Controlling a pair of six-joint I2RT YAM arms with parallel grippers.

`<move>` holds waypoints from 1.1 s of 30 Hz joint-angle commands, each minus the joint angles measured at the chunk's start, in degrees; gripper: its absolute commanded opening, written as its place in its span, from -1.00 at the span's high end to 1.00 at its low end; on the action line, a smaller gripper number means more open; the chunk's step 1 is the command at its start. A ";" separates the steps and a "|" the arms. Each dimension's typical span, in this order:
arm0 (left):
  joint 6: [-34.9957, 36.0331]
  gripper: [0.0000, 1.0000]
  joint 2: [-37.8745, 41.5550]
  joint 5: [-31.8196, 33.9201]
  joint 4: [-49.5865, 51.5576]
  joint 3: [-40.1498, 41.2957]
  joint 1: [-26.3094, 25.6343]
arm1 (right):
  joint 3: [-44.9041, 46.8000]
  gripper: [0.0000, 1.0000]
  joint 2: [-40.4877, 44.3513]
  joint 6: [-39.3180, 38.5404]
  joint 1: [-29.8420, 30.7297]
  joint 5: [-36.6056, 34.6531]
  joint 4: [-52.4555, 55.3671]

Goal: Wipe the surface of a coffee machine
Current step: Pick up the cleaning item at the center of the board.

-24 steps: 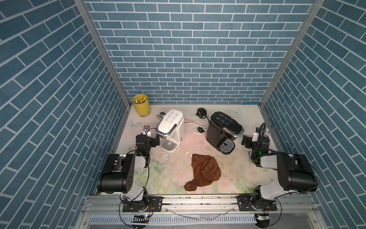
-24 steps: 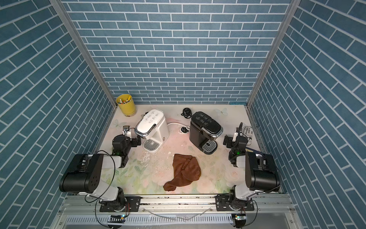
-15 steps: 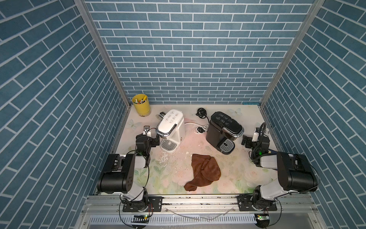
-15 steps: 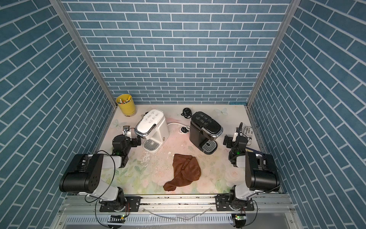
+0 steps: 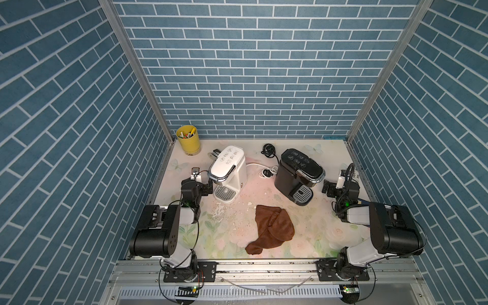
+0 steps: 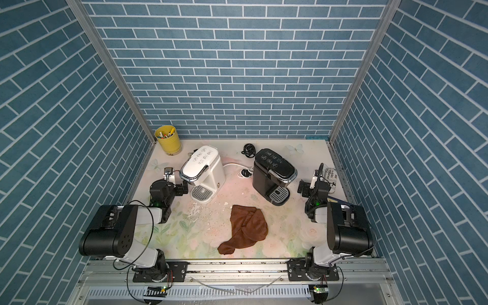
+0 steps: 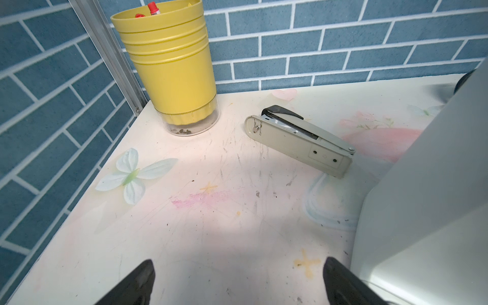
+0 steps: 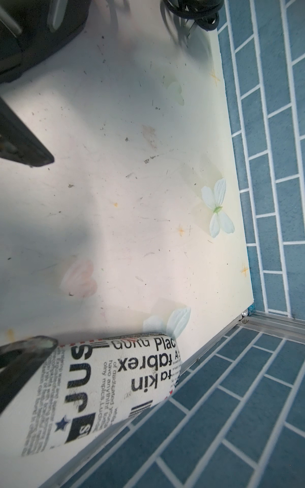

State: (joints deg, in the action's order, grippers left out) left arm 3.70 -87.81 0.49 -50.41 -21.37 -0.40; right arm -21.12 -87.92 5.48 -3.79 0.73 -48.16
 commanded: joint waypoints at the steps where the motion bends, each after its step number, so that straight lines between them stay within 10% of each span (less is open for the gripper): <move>1: 0.76 -0.99 0.11 -0.54 0.51 -0.72 -0.25 | -1.73 -0.98 -0.23 -2.55 0.19 0.51 -0.30; 10: 0.69 -0.99 0.16 -0.95 0.52 -0.70 -0.17 | -1.08 -0.97 1.04 -2.31 0.18 -0.06 -0.70; 23: -6.30 -0.99 13.84 19.79 -18.21 16.61 -0.09 | -1.63 -0.97 27.85 7.60 -0.43 -17.96 31.69; 33: -22.18 -0.97 53.69 31.02 49.15 -2.70 0.08 | -24.85 -0.63 49.47 18.58 2.67 1.31 70.40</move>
State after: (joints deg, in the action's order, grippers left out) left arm -11.00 -38.57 26.89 -26.17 -17.89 -0.38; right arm -38.33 -40.51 18.76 -3.01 -6.22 9.87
